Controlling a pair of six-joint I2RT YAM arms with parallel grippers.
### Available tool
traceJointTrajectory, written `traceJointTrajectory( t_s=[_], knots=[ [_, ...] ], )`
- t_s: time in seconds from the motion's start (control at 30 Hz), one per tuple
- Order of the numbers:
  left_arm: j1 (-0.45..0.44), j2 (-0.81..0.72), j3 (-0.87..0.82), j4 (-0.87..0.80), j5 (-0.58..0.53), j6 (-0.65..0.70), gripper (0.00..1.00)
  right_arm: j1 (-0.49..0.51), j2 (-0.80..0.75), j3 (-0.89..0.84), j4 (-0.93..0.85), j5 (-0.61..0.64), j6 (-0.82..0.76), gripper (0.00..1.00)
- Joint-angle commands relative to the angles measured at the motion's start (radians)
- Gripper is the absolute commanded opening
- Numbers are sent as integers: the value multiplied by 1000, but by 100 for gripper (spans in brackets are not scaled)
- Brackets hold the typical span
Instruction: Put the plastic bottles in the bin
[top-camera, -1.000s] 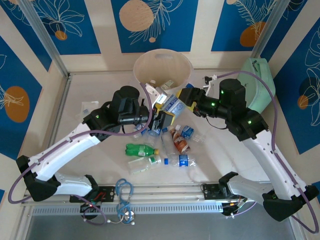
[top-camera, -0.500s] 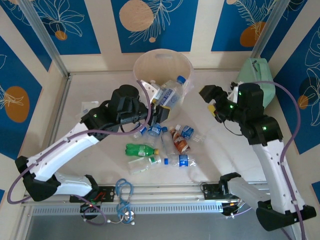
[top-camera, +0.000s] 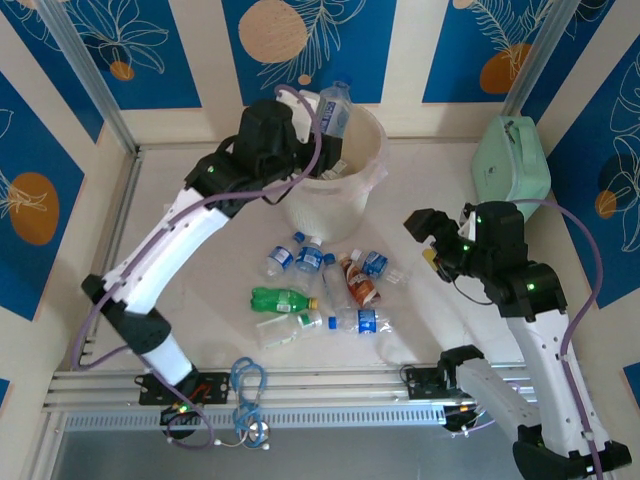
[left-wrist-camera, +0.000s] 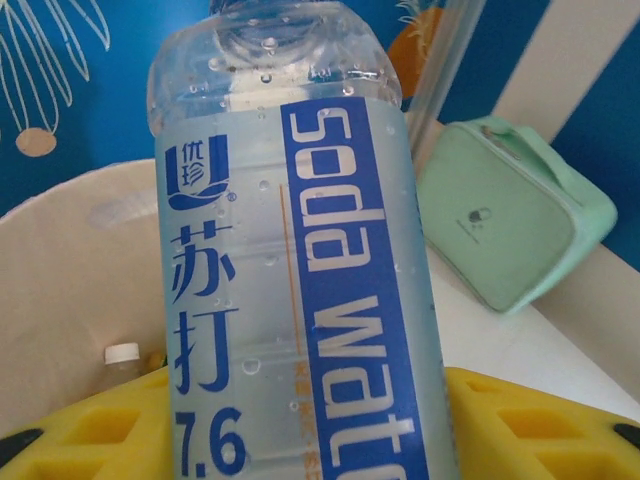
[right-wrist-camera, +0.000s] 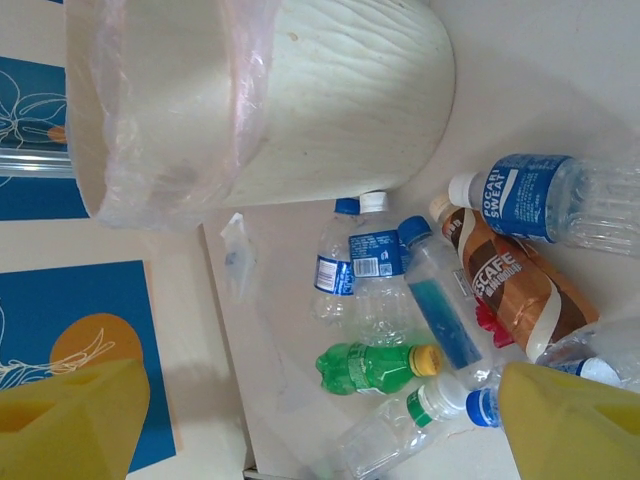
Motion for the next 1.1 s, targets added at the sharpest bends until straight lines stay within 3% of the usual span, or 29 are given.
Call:
traceJointTrajectory(
  t_s=[0.0,0.27,0.63,0.93,1.07],
  knots=[
    [47,67,82,-31,70,-64,49,1,-15,-10,-22,-9,-12,90],
    [121,195,123,-46,112,-107,49,15,-21,-35,-77,2,-46,90],
    [139,286,196,-117,132,-93,55,25,-45,-83,-118,17,-73,90],
    [139,284,198,-109,149,-100,78,31,-8,-66,-144,26,-115,91],
    [138,264,212,-116,153,-96,82,49,29,-56,-183,52,-145,91]
  ],
)
